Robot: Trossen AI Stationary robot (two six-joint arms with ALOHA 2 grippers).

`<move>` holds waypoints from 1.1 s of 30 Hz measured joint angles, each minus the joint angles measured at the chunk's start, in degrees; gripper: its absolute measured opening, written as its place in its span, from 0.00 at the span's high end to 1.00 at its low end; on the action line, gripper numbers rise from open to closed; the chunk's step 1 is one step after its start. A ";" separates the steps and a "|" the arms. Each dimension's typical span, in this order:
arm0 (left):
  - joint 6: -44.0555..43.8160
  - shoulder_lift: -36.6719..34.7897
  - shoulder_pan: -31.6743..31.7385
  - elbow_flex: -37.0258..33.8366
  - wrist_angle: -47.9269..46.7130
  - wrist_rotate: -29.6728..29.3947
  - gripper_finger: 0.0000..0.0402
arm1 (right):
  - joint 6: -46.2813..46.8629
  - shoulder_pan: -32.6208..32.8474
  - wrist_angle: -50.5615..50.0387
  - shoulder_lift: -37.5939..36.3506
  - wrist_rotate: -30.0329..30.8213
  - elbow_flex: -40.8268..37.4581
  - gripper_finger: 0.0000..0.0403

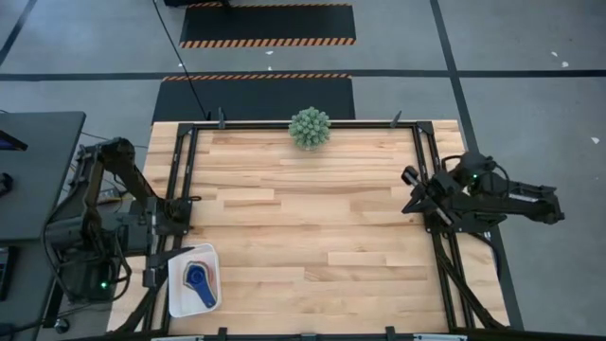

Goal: Nest measuring cups in basket
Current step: Return to Home Position

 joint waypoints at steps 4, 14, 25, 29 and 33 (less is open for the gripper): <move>0.10 0.04 0.00 -0.04 0.02 -0.20 0.49 | -2.68 0.00 -3.62 -3.24 1.00 0.00 0.97; 0.41 0.07 0.00 -0.04 0.02 -0.76 0.49 | -2.35 0.00 -11.78 -7.34 12.68 -0.02 0.97; 1.28 0.09 0.00 -0.06 0.02 -3.65 0.49 | -3.07 0.00 -13.15 -8.91 24.04 -2.85 0.97; 1.24 0.09 0.00 -0.08 0.02 -6.75 0.49 | 0.13 0.00 -8.87 -11.12 23.99 -7.70 0.97; 1.09 -0.61 0.00 -0.03 2.50 -10.78 0.49 | 0.38 0.00 -1.97 -11.99 22.41 -9.99 0.97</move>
